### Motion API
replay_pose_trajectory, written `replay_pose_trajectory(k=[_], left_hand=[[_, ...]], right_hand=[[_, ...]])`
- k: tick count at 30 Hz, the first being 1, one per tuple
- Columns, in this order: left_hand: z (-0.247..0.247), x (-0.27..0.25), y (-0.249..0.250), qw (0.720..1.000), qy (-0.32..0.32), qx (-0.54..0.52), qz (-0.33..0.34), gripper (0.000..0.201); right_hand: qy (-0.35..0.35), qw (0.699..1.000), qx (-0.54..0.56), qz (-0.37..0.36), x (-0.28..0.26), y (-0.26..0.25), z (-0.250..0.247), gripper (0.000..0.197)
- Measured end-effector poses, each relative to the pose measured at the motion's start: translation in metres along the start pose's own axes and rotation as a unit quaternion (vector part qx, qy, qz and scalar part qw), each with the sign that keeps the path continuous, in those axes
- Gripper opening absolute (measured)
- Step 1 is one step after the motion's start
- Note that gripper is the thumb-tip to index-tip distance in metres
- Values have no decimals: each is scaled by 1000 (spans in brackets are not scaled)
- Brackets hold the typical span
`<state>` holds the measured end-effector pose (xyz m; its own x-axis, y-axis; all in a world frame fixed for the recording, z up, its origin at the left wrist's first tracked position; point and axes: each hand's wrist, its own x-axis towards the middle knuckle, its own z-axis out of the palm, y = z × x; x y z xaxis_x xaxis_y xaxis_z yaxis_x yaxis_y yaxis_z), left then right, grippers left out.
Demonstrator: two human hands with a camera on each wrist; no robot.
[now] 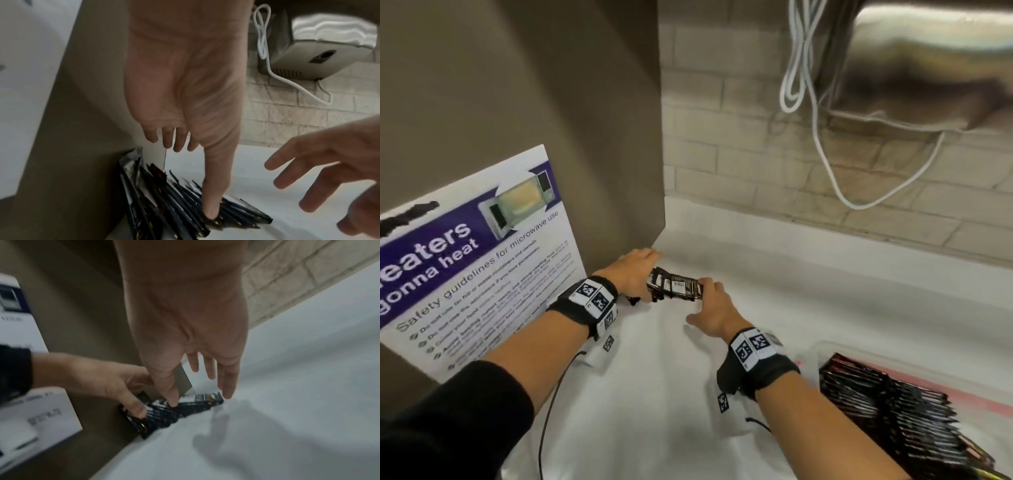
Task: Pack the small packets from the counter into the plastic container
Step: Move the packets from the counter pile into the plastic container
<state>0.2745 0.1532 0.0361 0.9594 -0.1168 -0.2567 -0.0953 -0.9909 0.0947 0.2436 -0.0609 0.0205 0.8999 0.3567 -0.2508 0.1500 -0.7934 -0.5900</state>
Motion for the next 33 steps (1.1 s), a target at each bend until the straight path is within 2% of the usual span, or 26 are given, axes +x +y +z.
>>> replay_pose_trajectory(k=[4,7,13,16,20,23,26,29,33], left_hand=[[9,17,-7,999,-40,19,15,120],[13,26,-5,998,-49,5,29,116],[19,40,0,998,-23,-46,43,63],[18,42,1,996,-25,-72,43,56],[15,40,3,990,-33,-128,43,84],[15,39,7,989,-30,-129,62,95],[13,36,13,986,-35,-143,83,88],[7,33,22,983,-34,-145,107,68],[-3,28,35,984,-33,-116,128,71]], right_hand=[[37,999,-30,10,25,9,21,88],[50,997,-53,9,42,11,31,102],[38,993,-108,-23,71,13,42,108],[36,993,-106,-42,80,16,45,107],[40,993,-92,-61,85,21,49,100],[67,992,-83,-73,83,23,52,79],[84,991,-80,-67,79,23,53,57],[79,993,-69,-52,75,22,49,54],[82,994,-58,-33,67,22,42,51]])
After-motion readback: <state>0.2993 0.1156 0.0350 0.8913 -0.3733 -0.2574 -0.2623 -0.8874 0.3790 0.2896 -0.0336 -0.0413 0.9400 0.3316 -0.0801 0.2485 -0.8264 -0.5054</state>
